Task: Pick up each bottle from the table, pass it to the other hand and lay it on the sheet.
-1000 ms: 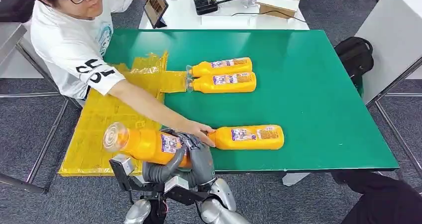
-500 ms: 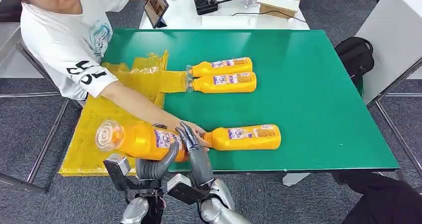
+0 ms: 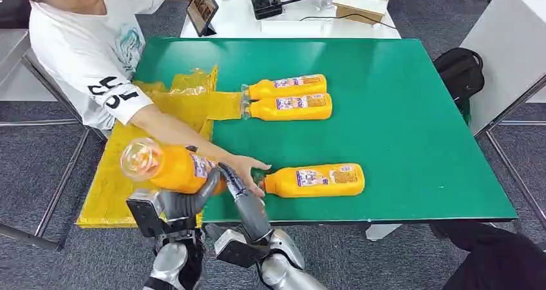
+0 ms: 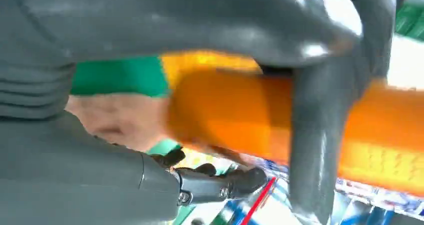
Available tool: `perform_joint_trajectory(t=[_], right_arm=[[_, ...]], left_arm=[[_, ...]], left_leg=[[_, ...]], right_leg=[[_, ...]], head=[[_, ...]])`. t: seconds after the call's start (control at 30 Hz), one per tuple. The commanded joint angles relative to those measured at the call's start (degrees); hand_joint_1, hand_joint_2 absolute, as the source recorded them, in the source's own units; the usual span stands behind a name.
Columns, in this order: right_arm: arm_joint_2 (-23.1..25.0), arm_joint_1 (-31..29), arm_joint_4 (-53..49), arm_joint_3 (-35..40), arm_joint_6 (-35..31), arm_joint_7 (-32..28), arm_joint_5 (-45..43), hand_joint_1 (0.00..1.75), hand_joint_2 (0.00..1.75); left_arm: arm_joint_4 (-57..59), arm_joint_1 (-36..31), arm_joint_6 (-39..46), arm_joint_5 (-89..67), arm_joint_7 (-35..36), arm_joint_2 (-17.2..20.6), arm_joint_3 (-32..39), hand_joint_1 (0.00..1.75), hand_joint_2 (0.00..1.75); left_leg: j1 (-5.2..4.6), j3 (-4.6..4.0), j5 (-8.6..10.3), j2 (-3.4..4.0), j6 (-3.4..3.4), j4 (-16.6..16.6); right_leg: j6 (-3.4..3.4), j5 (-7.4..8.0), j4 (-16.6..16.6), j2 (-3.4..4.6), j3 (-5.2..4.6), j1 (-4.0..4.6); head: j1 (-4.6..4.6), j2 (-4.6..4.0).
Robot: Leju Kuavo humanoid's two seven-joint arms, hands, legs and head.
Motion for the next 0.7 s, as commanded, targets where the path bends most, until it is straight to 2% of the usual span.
perform_joint_trajectory(t=[0.03,0.07,0.13,0.23,0.4,0.47,0.53,0.63,0.67,0.7], right_arm=[[1.7,7.2,-15.4,-9.0,0.5,-3.2,1.2,0.0,0.0],[1.1,9.6,-22.7,-10.0,-1.3,-3.2,-0.8,0.0,0.0],[0.8,10.5,-25.0,-10.5,-1.5,-3.1,-0.9,0.0,0.0],[0.8,10.5,-25.0,-10.5,-1.5,-3.1,-0.9,0.0,0.0],[0.8,11.0,-26.3,-10.9,-2.3,-3.2,-2.3,0.0,0.0],[0.2,12.1,-30.1,-12.2,-3.9,-3.2,-4.5,0.0,0.0],[0.1,12.6,-31.4,-13.5,-3.7,-3.2,-5.4,0.0,0.0],[-0.1,13.5,-36.3,-14.3,-6.2,-3.2,-7.5,0.0,0.0],[-0.1,13.5,-36.3,-14.3,-6.2,-3.2,-7.5,0.0,0.0],[-0.2,13.8,-38.2,-14.2,-7.3,-3.2,-8.1,0.0,0.0]], left_arm=[[17.4,-14.9,9.9,-7.0,0.2,3.7,13.1,1.75,1.75],[22.1,-17.1,14.1,-9.4,0.2,5.2,14.7,1.75,1.75],[22.7,-17.4,14.6,-9.7,0.2,6.2,14.5,1.75,1.75],[22.7,-17.4,14.6,-9.7,0.2,6.2,14.5,1.75,1.75],[24.9,-17.9,15.5,-10.9,0.2,5.2,16.3,1.75,1.75],[28.1,-19.0,16.0,-18.0,0.2,5.0,20.9,1.75,1.75],[30.4,-19.9,16.0,-26.9,0.2,4.4,26.1,1.75,1.75],[31.7,-22.0,16.0,-56.6,0.2,1.5,42.0,1.75,1.75],[31.7,-22.0,16.0,-56.6,0.2,1.5,42.0,1.75,1.75],[30.5,-22.1,16.0,-67.5,2.1,1.2,45.1,1.75,1.75]], left_leg=[[-0.01,0.24,0.0,-0.06,0.03,-0.1],[0.01,0.34,-0.02,-0.08,0.04,-0.1],[-0.02,0.17,0.04,-0.06,0.03,-0.1],[0.01,0.34,-0.05,0.01,0.04,-0.1],[0.01,0.16,0.02,-0.03,0.02,-0.1],[0.01,0.35,-0.05,-0.05,0.04,-0.1],[-0.01,0.16,0.03,-0.06,0.02,-0.1],[0.01,0.24,-0.01,0.05,0.03,0.0],[0.02,0.12,0.01,0.06,0.01,0.0],[0.02,0.2,-0.02,0.04,0.04,0.0]], right_leg=[[-0.19,-0.06,0.0,-0.13,0.24,0.03],[-0.25,-0.08,0.0,-0.17,0.36,0.06],[-0.13,-0.05,0.0,-0.11,0.19,0.0],[-0.2,-0.12,0.0,-0.06,0.36,0.05],[-0.11,-0.05,0.0,-0.08,0.19,0.03],[-0.21,-0.13,0.0,-0.14,0.38,0.06],[-0.13,-0.05,0.0,-0.11,0.18,0.02],[-0.17,-0.06,0.0,-0.03,0.22,0.05],[-0.12,-0.02,0.0,0.01,0.09,0.04],[-0.18,-0.07,0.0,-0.03,0.17,0.06]], head=[[-0.02,0.0],[0.04,0.0],[0.02,0.0],[0.0,0.0],[0.02,0.0],[0.02,0.0],[0.02,0.0],[0.02,0.0],[0.0,0.0],[0.0,0.0]])
